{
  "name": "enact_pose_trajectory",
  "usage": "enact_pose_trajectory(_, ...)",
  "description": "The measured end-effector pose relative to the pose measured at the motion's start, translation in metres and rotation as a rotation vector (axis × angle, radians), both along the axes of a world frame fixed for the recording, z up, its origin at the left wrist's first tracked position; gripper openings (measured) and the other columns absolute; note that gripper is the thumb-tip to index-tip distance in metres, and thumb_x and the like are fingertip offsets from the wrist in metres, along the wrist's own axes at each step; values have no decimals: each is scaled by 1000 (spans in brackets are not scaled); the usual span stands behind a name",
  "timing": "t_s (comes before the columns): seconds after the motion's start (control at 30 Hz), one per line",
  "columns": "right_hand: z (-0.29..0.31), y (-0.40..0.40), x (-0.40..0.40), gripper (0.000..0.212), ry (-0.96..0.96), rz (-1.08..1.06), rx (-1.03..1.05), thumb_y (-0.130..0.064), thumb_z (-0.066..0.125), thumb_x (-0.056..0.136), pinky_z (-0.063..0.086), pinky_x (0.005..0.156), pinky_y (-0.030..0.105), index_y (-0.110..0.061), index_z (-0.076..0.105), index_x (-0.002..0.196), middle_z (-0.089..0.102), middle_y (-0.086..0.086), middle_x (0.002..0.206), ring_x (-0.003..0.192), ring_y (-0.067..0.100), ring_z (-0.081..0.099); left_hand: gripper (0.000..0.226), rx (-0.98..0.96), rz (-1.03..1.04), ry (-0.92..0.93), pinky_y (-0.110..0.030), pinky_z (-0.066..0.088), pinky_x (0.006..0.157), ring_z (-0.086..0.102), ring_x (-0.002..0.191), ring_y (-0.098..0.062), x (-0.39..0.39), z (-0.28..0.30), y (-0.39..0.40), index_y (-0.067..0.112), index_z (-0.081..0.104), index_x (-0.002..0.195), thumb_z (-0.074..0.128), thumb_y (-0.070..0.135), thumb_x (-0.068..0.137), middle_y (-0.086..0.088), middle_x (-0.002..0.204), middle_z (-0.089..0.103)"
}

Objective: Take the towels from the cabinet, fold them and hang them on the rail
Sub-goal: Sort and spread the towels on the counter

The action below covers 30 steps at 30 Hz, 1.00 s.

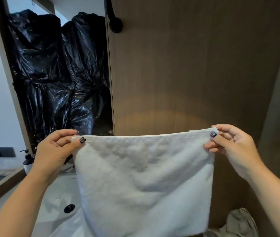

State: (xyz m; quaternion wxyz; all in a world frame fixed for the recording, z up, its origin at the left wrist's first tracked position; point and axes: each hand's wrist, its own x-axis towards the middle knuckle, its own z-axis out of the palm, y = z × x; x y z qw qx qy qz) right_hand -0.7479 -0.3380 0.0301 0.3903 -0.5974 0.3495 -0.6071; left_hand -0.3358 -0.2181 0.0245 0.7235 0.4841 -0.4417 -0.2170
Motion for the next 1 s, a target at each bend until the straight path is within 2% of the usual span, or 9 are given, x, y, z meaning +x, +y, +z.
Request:
enact_pose_trajectory(0.1,-11,-9,10,16,26,-12,90,-6,59,94,61,63,23,-16,65,105,73,10,89,75,24,74,31,209,253,-370,-11,53,60,63,66,3,8,-16,-3,28,75,98,85,15,71,0,82,73)
enact_pose_trajectory(0.17,-20,-17,18,16,54,-3,152,-5,59,94,62,69,27,-15,64,105,72,12,95,80,25,74,25,309,330,-564,-23,58,67,66,73,-1,13,-26,-6,32,77,95,86,25,73,8,83,73)
enact_pose_trajectory(0.2,-25,-21,23,16,63,4,182,-5,60,94,62,73,31,-14,64,106,72,13,98,83,26,74,21,350,336,-624,-29,58,69,66,76,-5,16,-32,-9,33,77,93,85,28,74,10,82,73)
enact_pose_trajectory(0.33,-47,-45,46,24,72,29,287,-2,68,87,57,91,45,-12,63,108,70,15,107,95,27,72,12,436,365,-781,-35,52,70,64,74,-10,28,-50,-26,38,69,79,78,31,82,9,74,70)
enact_pose_trajectory(0.43,-59,-64,68,26,43,22,339,-2,70,84,55,93,46,-11,63,108,69,15,109,100,28,70,11,449,385,-675,-38,56,67,66,57,-10,36,-61,-49,27,64,81,69,23,90,3,57,67)
enact_pose_trajectory(0.53,-67,-87,91,26,20,-6,363,-3,71,84,56,92,44,-13,63,107,69,13,108,102,26,69,6,473,391,-507,-38,58,66,68,51,-11,45,-69,-80,18,57,91,57,21,97,-3,53,68)
enact_pose_trajectory(0.73,-86,-144,133,29,27,-152,394,-5,76,82,58,88,35,-19,65,105,66,1,102,100,18,66,4,522,315,-280,-49,61,72,73,62,-18,73,-93,-161,13,53,97,51,14,101,-8,82,69)
enact_pose_trajectory(0.87,-108,-186,154,27,29,-225,441,0,73,84,60,84,30,-23,65,98,64,3,107,101,20,66,8,600,296,-277,-39,60,63,72,63,-11,90,-126,-208,13,53,95,49,10,101,-11,90,68)
enact_pose_trajectory(1.0,-134,-220,176,29,-25,-286,512,7,66,88,58,66,15,-12,65,109,65,8,106,80,12,71,9,675,303,-238,-24,56,52,70,60,-8,104,-169,-241,11,55,98,49,5,99,-13,101,66)
